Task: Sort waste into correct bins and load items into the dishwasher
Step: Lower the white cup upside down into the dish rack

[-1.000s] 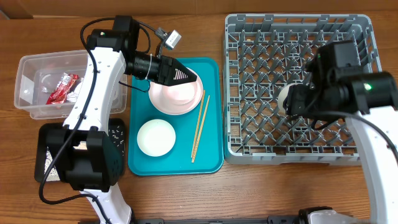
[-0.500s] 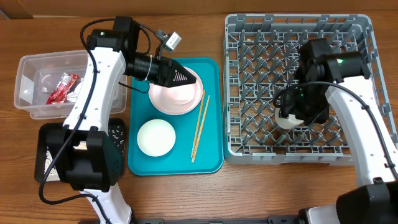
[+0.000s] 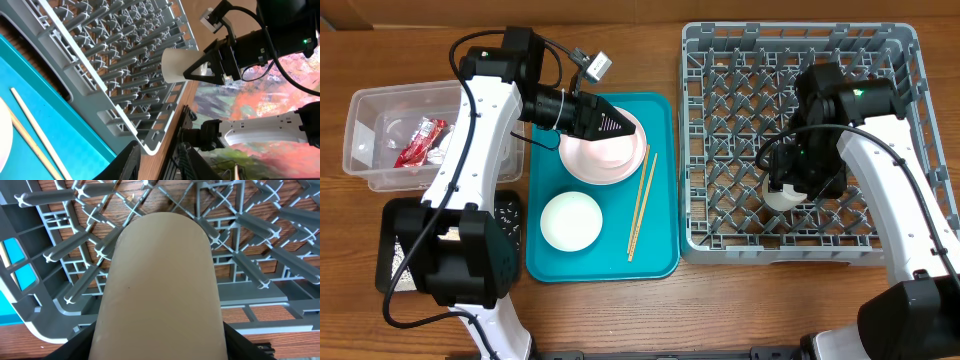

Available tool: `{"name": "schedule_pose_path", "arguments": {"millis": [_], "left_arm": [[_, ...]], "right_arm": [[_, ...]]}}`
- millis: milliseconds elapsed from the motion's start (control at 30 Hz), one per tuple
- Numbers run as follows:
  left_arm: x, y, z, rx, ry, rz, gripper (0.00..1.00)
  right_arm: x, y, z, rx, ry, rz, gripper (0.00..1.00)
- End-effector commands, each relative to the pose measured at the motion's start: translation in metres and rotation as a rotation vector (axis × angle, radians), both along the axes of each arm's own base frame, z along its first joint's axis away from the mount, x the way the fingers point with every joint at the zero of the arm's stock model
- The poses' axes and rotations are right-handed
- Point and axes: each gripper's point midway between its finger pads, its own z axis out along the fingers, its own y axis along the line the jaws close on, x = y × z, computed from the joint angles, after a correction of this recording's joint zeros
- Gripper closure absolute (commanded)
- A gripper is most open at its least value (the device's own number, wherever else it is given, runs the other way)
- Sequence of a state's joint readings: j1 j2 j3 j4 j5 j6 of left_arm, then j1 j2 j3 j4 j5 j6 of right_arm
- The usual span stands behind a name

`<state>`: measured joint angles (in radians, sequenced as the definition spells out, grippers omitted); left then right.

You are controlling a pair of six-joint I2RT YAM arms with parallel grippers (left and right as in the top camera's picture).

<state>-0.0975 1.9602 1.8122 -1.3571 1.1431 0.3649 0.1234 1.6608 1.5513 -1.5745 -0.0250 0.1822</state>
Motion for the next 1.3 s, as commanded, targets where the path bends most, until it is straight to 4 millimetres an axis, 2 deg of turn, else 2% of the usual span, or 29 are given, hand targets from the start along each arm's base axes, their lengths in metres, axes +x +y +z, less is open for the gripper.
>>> {"name": "schedule_pose_path", "arguments": {"millis": [0,700,833,1067,1133,1267], "left_arm": [[0.000,0.000,-0.006,0.005,0.028,0.005,0.72],[0.000,0.002,-0.010,0.031,0.030,0.006,0.73],[0.000,0.002,-0.010,0.031,0.030,0.006,0.73],[0.000,0.002,-0.010,0.031,0.030,0.006,0.72],[0.000,0.002,-0.010,0.031,0.030,0.006,0.72],[0.000,0.002,-0.010,0.031,0.030,0.006,0.72]], "right_arm": [[0.004,-0.001,0.000,-0.009,0.000,0.007,0.81],[0.015,0.000,-0.032,-0.019,0.087,0.008,0.80],[0.016,0.000,-0.033,-0.019,0.086,0.015,0.65],[0.016,0.000,-0.033,-0.018,0.086,0.015,0.56],[0.016,0.000,-0.033,-0.018,0.086,0.015,0.48],[0.014,0.000,-0.032,-0.020,0.093,0.015,0.40]]}}
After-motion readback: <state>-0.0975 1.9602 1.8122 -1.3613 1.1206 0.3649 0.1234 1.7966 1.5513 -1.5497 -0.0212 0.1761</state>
